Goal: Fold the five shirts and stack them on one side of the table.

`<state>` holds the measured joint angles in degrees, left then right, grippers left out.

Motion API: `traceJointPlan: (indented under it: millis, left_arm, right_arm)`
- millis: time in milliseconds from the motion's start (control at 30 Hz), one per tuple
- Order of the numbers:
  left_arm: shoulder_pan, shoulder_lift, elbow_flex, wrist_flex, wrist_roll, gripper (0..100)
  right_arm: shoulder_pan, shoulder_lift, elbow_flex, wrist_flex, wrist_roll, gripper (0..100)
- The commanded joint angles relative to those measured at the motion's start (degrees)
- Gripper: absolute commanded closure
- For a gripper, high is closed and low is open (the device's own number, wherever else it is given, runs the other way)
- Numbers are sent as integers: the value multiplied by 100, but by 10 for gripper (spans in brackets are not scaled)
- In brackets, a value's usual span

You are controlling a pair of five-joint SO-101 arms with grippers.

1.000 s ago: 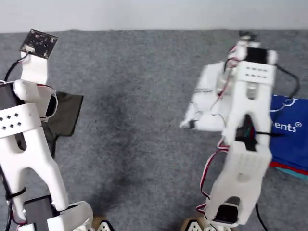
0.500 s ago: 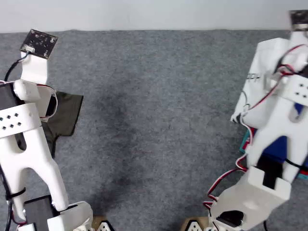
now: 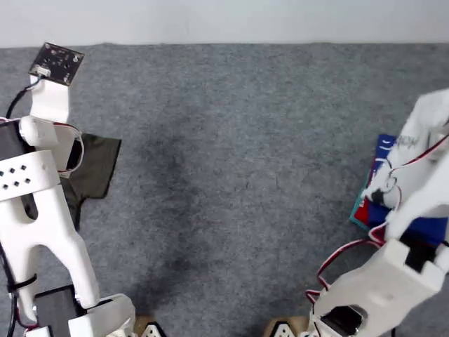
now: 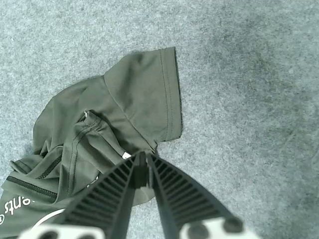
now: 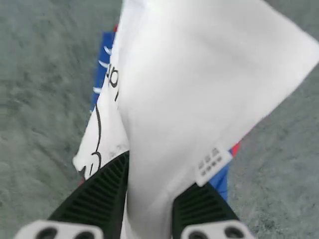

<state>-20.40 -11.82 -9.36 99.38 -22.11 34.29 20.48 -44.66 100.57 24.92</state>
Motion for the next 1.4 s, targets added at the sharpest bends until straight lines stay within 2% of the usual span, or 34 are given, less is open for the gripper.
traceJointPlan:
  millis: [0, 167, 267, 333, 400, 633, 767, 933, 1000, 1100, 1233, 1367]
  left_arm:
    - [18, -185, -13, 97, -26, 985]
    - [18, -185, -13, 97, -26, 985]
    - [18, -185, -13, 97, -26, 985]
    - [18, -185, -13, 105, -26, 985]
    - [18, -185, -13, 105, -26, 985]
    - [18, -185, -13, 105, -26, 985]
    - [18, -185, -13, 105, -26, 985]
    - [18, -185, -13, 105, -26, 985]
    - [18, -185, -13, 105, -26, 985]
    - [18, -185, -13, 105, -26, 985]
    - [18, -211, -13, 105, -26, 985]
    - [18, -229, -13, 105, -26, 985]
  right_arm:
    - [180, 382, -53, 224, 404, 988]
    - [303, 892, -167, 215, 932, 964]
    - [330, 971, -264, 215, 914, 835]
    - [382, 901, -545, 224, 633, 755]
    - [409, 734, -914, 224, 378, 738]
    - [382, -84, -1196, 233, 360, 739]
    - [251, -154, -580, 233, 352, 747]
    - [-251, -163, 747, 233, 387, 943]
    - [-435, -145, 1248, 224, 387, 984]
    - [-725, -136, 2031, 92, 378, 966]
    - [-1007, -145, 3112, -646, 387, 966]
    - [-1174, -259, 3244, -488, 387, 967]
